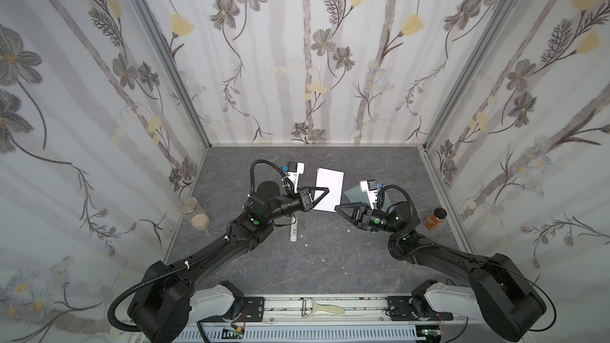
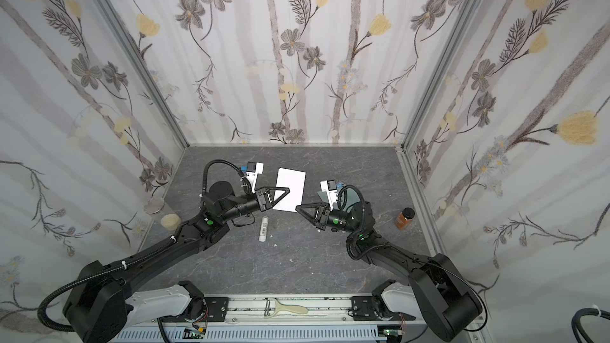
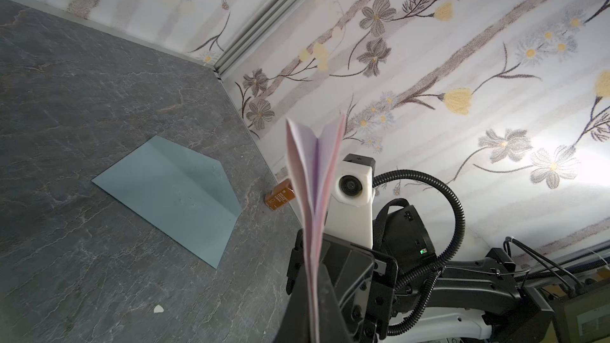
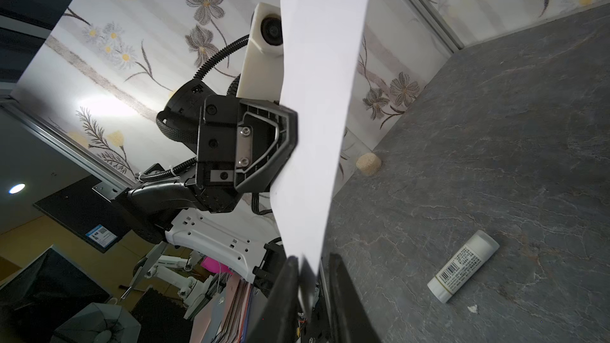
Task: Place the letter into the envelope and seal it
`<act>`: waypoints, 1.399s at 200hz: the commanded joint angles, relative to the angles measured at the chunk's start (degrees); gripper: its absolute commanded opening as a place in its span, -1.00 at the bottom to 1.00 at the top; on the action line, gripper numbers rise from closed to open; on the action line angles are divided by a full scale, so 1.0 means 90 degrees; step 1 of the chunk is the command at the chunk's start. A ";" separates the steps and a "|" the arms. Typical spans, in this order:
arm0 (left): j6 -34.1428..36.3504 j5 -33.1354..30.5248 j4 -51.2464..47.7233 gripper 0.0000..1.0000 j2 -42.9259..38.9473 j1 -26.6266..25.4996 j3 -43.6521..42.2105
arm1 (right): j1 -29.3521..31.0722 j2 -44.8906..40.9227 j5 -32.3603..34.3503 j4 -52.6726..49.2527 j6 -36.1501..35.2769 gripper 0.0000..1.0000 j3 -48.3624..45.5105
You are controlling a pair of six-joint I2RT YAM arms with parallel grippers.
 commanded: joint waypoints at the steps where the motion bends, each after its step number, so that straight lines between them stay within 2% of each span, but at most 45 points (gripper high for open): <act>1: -0.0016 0.0298 0.0276 -1.00 0.0124 0.0013 -0.0037 | -0.0214 -0.0184 0.0041 0.0089 0.0052 -0.01 -0.0045; 36: -0.0044 0.0314 0.0242 -1.00 0.0286 0.0010 -0.0340 | -0.0767 -0.0662 -0.0011 -0.1105 -0.0484 0.15 0.0089; 68: -0.0156 -0.0335 -0.0007 -1.00 0.0286 0.0006 -0.0807 | -0.0917 -0.1140 0.0265 -0.2579 -0.1279 0.19 0.0282; 118: -0.0247 -0.1435 -0.0557 -1.00 0.0657 -0.0168 -0.1358 | -0.1248 -0.1541 0.0796 -0.3528 -0.1548 0.21 0.0241; 174: -0.0271 -0.2177 -0.0554 -1.00 0.1776 -0.0706 -0.1122 | -0.1730 -0.1678 0.2908 -0.5799 -0.2124 0.21 0.0652; 225: -0.0446 -0.2668 -0.0359 -1.00 0.2451 -0.0853 -0.0933 | -0.2271 -0.1901 0.4146 -0.6348 -0.2432 0.28 0.0572; 269: -0.0829 -0.2862 0.0166 -1.00 0.2966 -0.0921 -0.0901 | -0.2626 -0.1606 0.3883 -0.6256 -0.2516 0.27 0.0510; 280: -0.0890 -0.2898 0.0214 -0.74 0.3072 -0.0946 -0.0850 | -0.2637 -0.1569 0.3795 -0.6189 -0.2513 0.27 0.0477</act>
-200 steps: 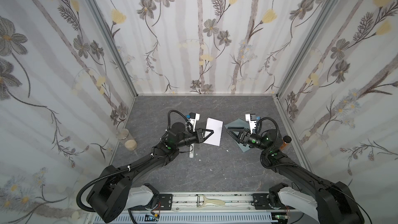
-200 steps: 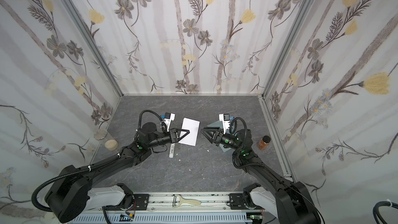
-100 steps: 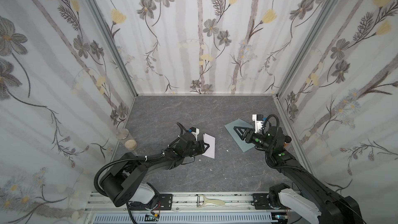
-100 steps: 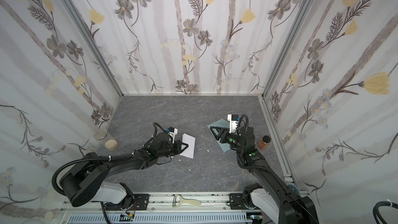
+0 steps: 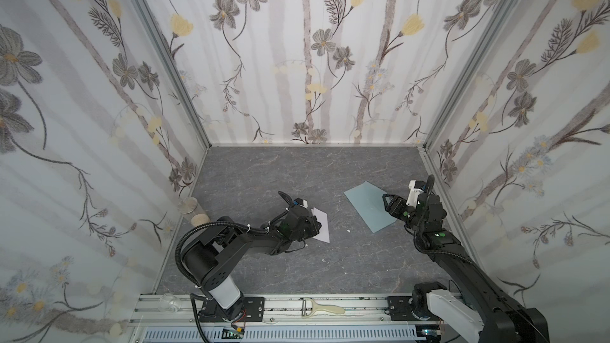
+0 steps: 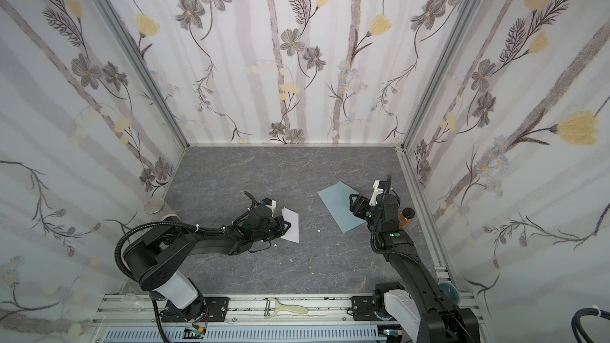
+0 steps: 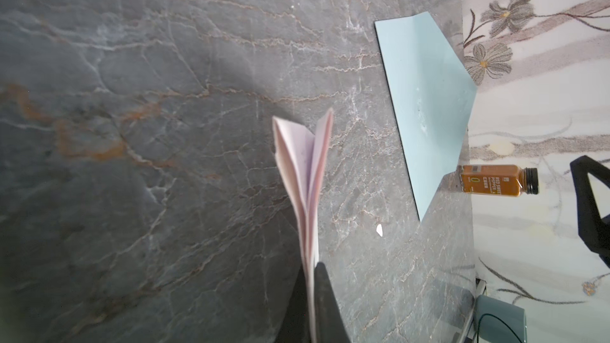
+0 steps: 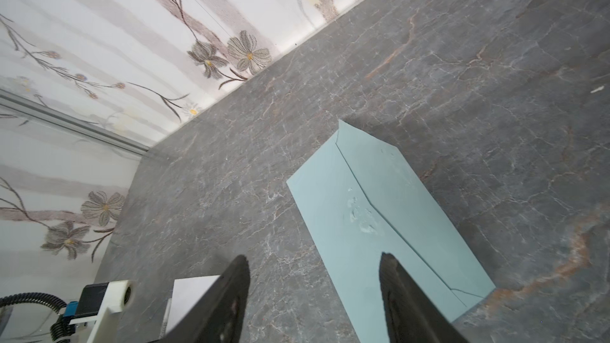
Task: Place the letter into the envelope and seal it
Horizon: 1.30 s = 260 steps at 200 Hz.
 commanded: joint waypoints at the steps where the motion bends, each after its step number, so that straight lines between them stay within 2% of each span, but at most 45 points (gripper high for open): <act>1: -0.0242 -0.0249 0.0449 -0.72 0.0194 -0.0041 0.0115 | -0.0043 0.0090 -0.0103 0.0156 -0.0110 0.27 -0.0048; 23: -0.0309 -0.0319 0.0480 -0.17 0.0222 -0.0059 0.0126 | -0.0060 0.0075 -0.0109 0.0208 -0.0112 0.27 -0.0104; 48: -0.0314 -0.0599 0.0464 0.12 -0.0079 -0.0062 -0.0080 | -0.0124 0.0100 0.0019 0.0197 -0.0126 0.31 -0.0117; 83: -0.0194 -0.1173 0.0153 0.18 -0.0876 -0.0052 -0.0338 | -0.0356 0.0398 0.0107 0.0152 -0.0220 0.38 0.0024; 138: 0.0411 -0.1913 -0.1241 0.21 -0.1928 -0.0042 0.0165 | -0.0813 0.1420 0.0090 0.0053 -0.0542 0.39 0.0757; 202: 0.0526 -0.1842 -0.1336 0.26 -0.2743 0.0006 0.0037 | -0.0981 0.3271 0.0120 -0.0516 -0.1243 0.40 0.2169; 260: 0.0506 -0.1740 -0.1326 0.27 -0.3037 0.0167 -0.0201 | -0.0886 0.4195 0.0019 -0.0826 -0.1639 0.29 0.2717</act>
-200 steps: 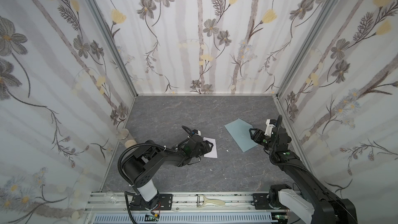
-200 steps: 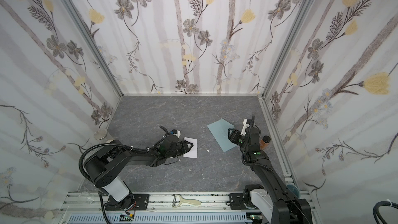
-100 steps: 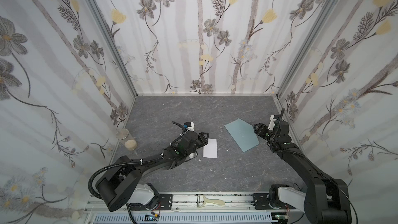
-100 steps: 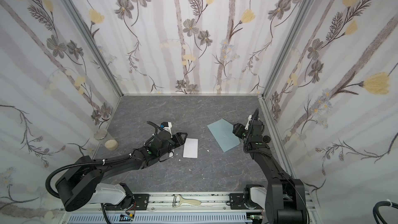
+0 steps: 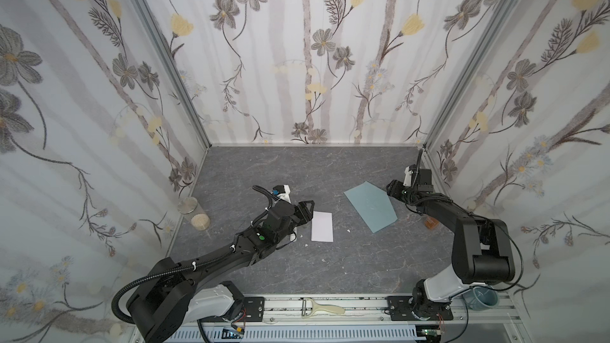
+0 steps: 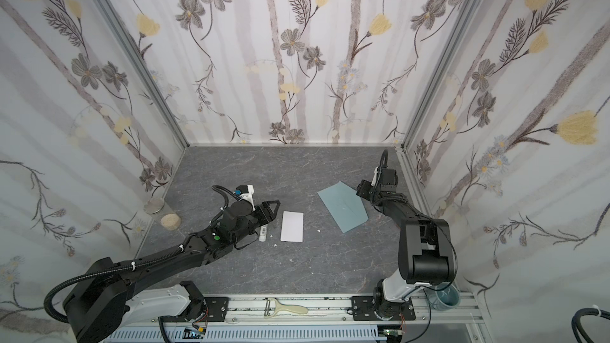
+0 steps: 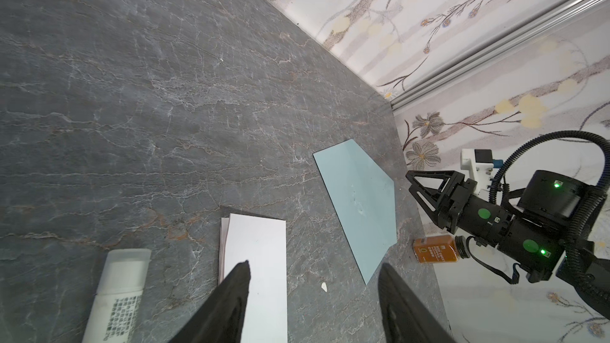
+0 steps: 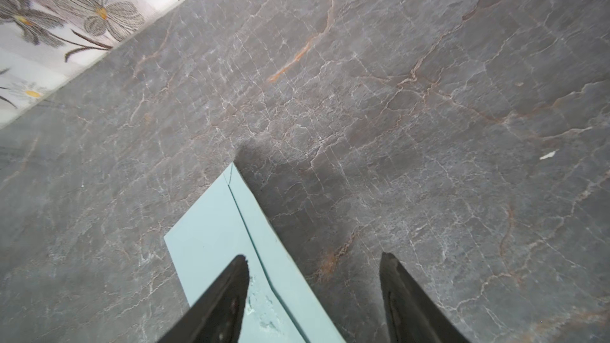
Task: Place the letter into the envelope and seal it
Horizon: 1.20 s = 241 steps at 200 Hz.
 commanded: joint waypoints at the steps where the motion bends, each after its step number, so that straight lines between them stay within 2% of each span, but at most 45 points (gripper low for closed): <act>1: 0.0035 0.0004 -0.0020 0.27 -0.0037 0.0070 -0.0046 | 0.0062 0.0202 -0.0050 -0.0147 -0.0281 0.29 0.0166; 48: 0.0024 0.0148 0.0067 0.27 -0.0027 0.0231 -0.0103 | 0.0273 0.0607 0.0049 -0.0295 -0.0345 0.21 0.0414; 70: -0.0006 0.0224 0.0107 0.27 -0.0065 0.0311 -0.0171 | 0.0399 0.0773 0.0126 -0.0356 -0.0356 0.08 0.0485; 107: -0.0067 0.0318 0.0146 0.27 -0.0144 0.0438 -0.0297 | 0.0570 0.0846 0.0139 -0.0375 -0.0361 -0.36 0.0459; 137: -0.0111 0.0420 0.0175 0.27 -0.0144 0.0522 -0.0338 | 0.0654 0.0762 0.0176 -0.0432 -0.0328 -1.00 0.0375; 195: -0.0140 0.0439 0.0195 0.27 -0.0275 0.0541 -0.0440 | 0.0993 -0.0100 0.0228 -0.0301 0.0021 -1.00 -0.0402; 241: -0.0064 0.0410 0.0195 0.27 -0.0243 0.0554 -0.0541 | 0.1399 -0.1242 0.0069 0.0169 0.0739 -1.00 -0.1675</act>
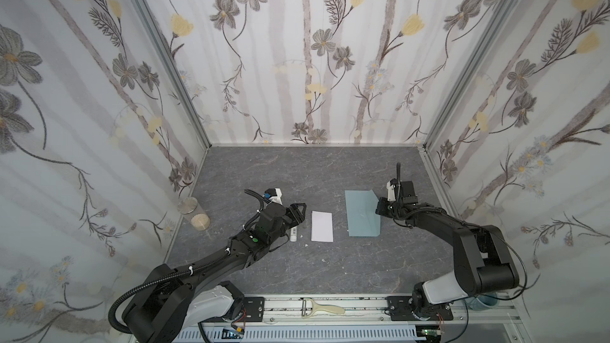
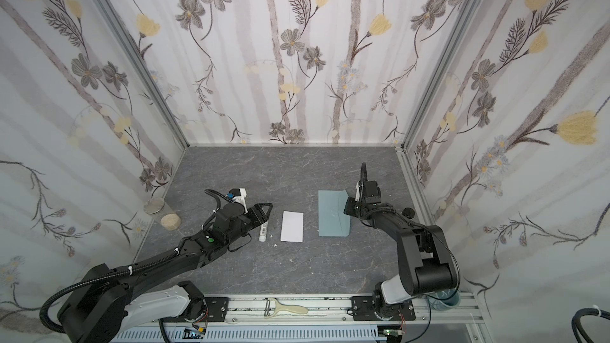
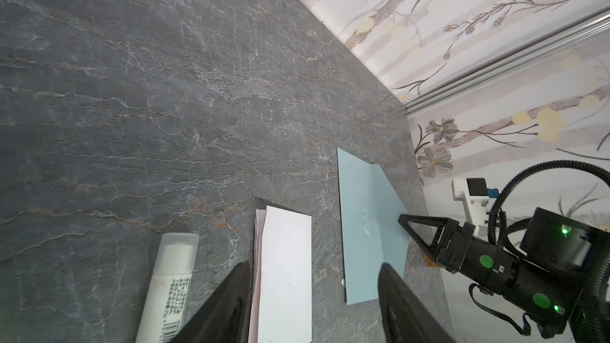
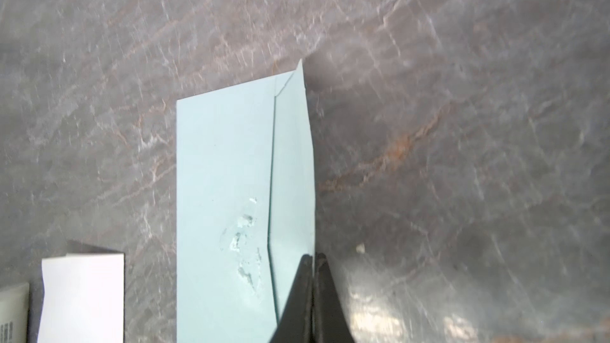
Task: Place the letter into the envelope and seal it
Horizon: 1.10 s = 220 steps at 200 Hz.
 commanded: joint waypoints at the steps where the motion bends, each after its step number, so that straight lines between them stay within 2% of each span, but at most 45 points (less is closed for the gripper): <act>1: 0.0063 -0.0043 0.0176 0.27 0.0022 0.0014 -0.0050 | 0.0174 -0.0468 -0.0075 0.0466 0.0528 -1.00 -0.0445; 77: 0.0293 0.0172 0.0005 0.26 0.0303 0.0019 -0.0031 | 0.0905 -0.1619 0.0261 0.0738 0.1366 -1.00 -0.1538; 165: 0.0489 0.0232 0.0153 0.21 0.0660 -0.0197 -0.0018 | 0.1257 -0.1385 0.0335 0.0885 0.1421 -1.00 -0.1467; 174: 0.0515 0.0307 0.0247 0.18 0.0855 -0.0220 -0.0032 | 0.1268 -0.1396 0.0354 0.0876 0.1431 -0.67 -0.1465; 195: 0.0592 0.0569 0.0444 0.18 0.1129 -0.0222 0.0002 | 0.1282 -0.1575 0.0417 0.0804 0.1431 -0.11 -0.1484; 209: 0.0652 0.0804 0.0552 0.25 0.1398 -0.0220 0.0086 | 0.1275 -0.1775 0.0550 0.0644 0.1409 0.08 -0.1452; 220: 0.0730 0.1038 0.0609 0.28 0.1641 -0.0222 0.0226 | 0.1282 -0.1952 0.0662 0.0477 0.1362 0.15 -0.1387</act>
